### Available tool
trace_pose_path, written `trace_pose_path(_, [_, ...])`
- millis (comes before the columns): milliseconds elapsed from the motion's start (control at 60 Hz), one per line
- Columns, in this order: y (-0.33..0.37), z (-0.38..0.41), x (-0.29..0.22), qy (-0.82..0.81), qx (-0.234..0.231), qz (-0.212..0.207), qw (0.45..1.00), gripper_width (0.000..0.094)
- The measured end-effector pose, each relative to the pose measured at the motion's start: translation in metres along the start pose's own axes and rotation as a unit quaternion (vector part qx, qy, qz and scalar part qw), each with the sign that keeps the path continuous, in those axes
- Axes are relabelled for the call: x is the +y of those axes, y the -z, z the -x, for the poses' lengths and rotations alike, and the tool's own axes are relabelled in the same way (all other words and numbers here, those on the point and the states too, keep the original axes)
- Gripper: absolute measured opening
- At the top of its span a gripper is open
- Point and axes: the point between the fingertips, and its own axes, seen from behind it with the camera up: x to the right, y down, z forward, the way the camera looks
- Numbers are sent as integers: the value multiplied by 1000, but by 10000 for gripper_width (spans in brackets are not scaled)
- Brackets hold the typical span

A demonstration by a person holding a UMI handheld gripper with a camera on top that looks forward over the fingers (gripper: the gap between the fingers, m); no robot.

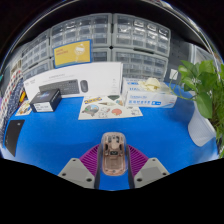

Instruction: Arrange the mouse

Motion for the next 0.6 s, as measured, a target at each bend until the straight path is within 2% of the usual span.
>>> trace_pose_path(67, [0,1,1,-4,3,12,1000,348])
trace_pose_path(250, [8,5,-9,-22,32,35,999,349])
trace_pose_path(417, [65,65,-97,-44,50,-35,997,348])
trace_pose_path(600, [144,204,-195,-29,24,-124,992,350])
